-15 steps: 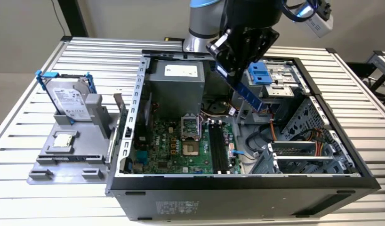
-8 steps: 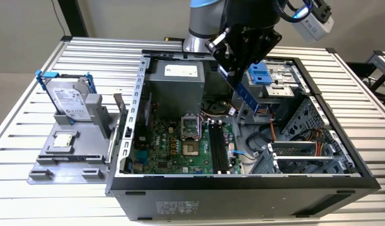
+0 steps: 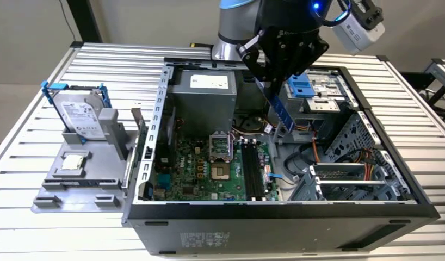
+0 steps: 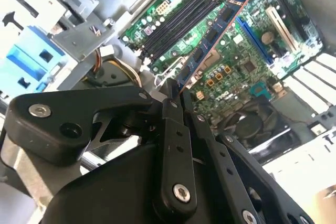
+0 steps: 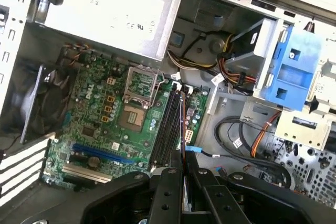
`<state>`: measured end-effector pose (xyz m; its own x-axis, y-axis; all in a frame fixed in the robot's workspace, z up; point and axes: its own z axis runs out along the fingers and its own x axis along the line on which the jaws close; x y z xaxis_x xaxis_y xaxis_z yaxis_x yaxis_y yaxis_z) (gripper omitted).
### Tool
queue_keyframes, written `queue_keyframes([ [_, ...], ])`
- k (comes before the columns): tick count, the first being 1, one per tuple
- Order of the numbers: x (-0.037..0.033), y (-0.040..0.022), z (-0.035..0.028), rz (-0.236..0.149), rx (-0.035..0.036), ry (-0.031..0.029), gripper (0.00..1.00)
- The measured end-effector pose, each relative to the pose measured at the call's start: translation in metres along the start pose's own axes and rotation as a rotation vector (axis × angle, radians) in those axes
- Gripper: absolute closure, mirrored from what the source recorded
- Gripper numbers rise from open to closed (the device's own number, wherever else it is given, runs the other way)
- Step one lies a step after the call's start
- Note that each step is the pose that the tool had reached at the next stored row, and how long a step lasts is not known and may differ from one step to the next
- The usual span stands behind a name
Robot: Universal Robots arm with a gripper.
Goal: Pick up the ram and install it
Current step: 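Insert the ram into the slot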
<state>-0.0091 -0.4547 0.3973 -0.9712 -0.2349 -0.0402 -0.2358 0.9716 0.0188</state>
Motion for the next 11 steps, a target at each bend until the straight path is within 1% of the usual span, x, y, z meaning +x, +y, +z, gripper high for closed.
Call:
queue_keyframes([
  [8,0.0,0.0,0.0002,0.138,0.0054,-0.0025,1.0],
  [11,0.0,0.0,0.001,0.19,0.0075,-0.002,1.0],
])
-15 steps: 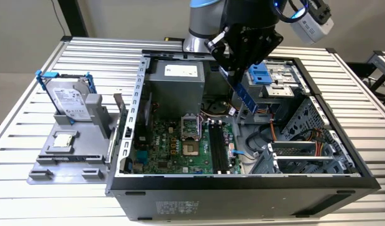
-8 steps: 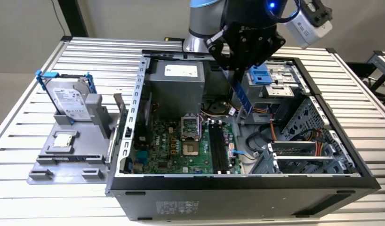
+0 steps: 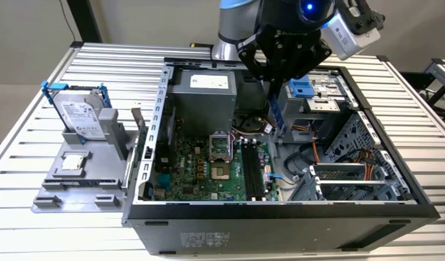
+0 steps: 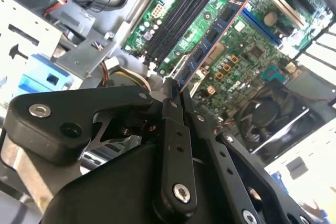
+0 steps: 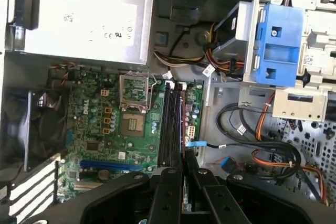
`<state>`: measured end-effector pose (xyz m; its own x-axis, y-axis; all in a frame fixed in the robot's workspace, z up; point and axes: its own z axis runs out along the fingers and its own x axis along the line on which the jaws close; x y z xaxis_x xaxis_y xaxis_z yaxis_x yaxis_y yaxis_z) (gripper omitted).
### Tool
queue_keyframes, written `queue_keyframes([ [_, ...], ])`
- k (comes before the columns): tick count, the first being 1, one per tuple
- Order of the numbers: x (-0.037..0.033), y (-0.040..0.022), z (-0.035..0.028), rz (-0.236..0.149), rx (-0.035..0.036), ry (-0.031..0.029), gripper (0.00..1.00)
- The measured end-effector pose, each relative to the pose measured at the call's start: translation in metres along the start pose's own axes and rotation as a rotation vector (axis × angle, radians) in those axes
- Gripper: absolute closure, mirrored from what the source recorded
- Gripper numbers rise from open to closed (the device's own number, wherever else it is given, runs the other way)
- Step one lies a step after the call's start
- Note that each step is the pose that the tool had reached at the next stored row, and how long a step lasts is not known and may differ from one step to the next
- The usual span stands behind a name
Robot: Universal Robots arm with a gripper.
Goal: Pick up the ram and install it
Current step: 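Insert the ram into the slot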
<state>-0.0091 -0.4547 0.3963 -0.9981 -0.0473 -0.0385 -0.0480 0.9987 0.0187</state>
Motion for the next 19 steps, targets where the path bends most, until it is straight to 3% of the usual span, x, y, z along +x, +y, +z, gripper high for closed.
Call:
queue_keyframes([
  [3,0.0001,0.0,0.0008,0.047,0.0016,0.001,1.0],
  [7,0.0003,0.0,0.0036,0.073,0.0024,0.0021,1.0],
  [19,-0.003,-0.0002,0.0247,0.085,0.003,0.0023,1.0],
])
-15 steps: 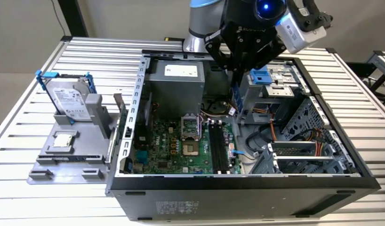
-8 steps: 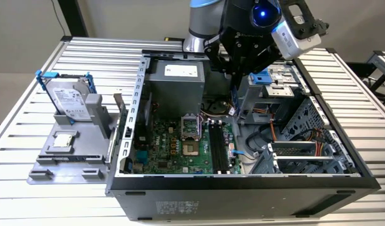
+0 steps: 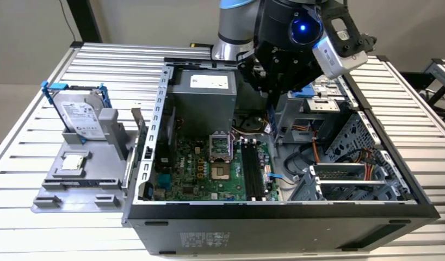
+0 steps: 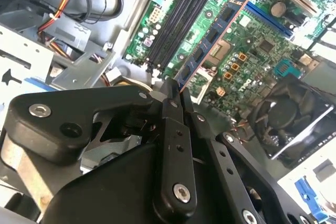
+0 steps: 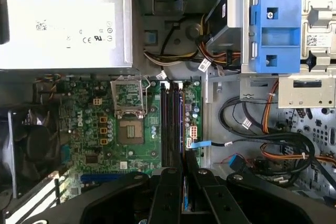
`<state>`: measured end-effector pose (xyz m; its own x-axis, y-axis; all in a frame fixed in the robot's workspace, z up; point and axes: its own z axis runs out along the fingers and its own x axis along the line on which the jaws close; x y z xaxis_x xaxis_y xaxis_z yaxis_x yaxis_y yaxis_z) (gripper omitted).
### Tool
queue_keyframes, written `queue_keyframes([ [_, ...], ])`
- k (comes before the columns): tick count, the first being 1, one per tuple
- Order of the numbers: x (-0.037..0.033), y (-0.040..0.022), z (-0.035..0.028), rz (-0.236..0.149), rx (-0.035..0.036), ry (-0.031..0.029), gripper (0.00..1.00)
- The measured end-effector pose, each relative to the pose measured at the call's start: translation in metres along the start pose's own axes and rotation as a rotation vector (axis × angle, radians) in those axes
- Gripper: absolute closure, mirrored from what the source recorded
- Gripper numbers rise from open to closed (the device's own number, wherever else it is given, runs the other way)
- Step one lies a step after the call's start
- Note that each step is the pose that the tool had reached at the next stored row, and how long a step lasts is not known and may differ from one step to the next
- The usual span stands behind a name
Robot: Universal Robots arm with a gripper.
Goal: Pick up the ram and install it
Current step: 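Insert the ram into the slot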
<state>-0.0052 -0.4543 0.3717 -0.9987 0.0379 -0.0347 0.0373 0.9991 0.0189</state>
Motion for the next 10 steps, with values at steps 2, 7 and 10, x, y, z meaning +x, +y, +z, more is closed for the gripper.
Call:
queue_keyframes([
  [2,0.0001,-0.0001,0.0037,0.028,0.0007,-0.0006,1.0],
  [7,-0.0013,-0.0006,0.0127,0.061,0.0021,-0.0012,1.0],
  [10,-0.0039,-0.0007,0.0183,0.055,0.0018,-0.0011,1.0],
])
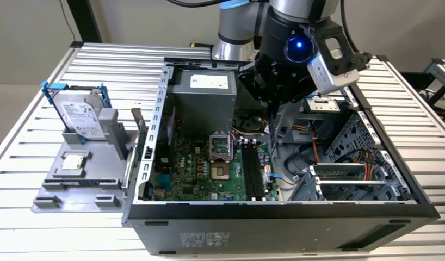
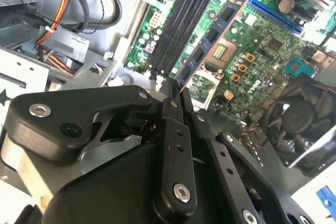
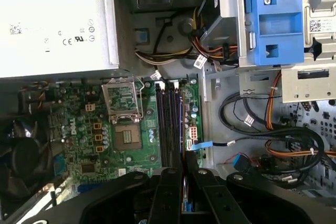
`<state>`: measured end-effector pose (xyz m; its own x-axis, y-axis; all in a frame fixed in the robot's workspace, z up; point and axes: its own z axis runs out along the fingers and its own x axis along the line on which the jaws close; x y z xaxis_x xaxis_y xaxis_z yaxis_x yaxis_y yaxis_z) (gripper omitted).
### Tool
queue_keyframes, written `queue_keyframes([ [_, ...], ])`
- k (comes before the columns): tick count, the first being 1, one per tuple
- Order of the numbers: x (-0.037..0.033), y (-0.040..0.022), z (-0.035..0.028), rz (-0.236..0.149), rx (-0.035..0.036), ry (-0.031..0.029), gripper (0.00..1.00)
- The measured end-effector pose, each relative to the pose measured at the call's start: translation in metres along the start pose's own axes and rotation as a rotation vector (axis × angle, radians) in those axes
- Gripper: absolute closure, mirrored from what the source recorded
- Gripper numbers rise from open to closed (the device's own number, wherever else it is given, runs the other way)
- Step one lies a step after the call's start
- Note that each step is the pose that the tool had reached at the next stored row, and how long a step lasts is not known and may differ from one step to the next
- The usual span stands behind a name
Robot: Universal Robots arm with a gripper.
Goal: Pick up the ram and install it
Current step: 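Insert the ram into the slot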
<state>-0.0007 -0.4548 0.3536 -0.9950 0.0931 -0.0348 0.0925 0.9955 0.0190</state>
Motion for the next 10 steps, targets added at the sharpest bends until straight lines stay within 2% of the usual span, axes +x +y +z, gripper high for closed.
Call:
queue_keyframes([
  [7,-0.0029,0.0,0.0128,-0.046,-0.0015,0.0009,1.0],
  [10,-0.0037,0.0001,0.014,-0.047,-0.0016,0.0013,1.0],
])
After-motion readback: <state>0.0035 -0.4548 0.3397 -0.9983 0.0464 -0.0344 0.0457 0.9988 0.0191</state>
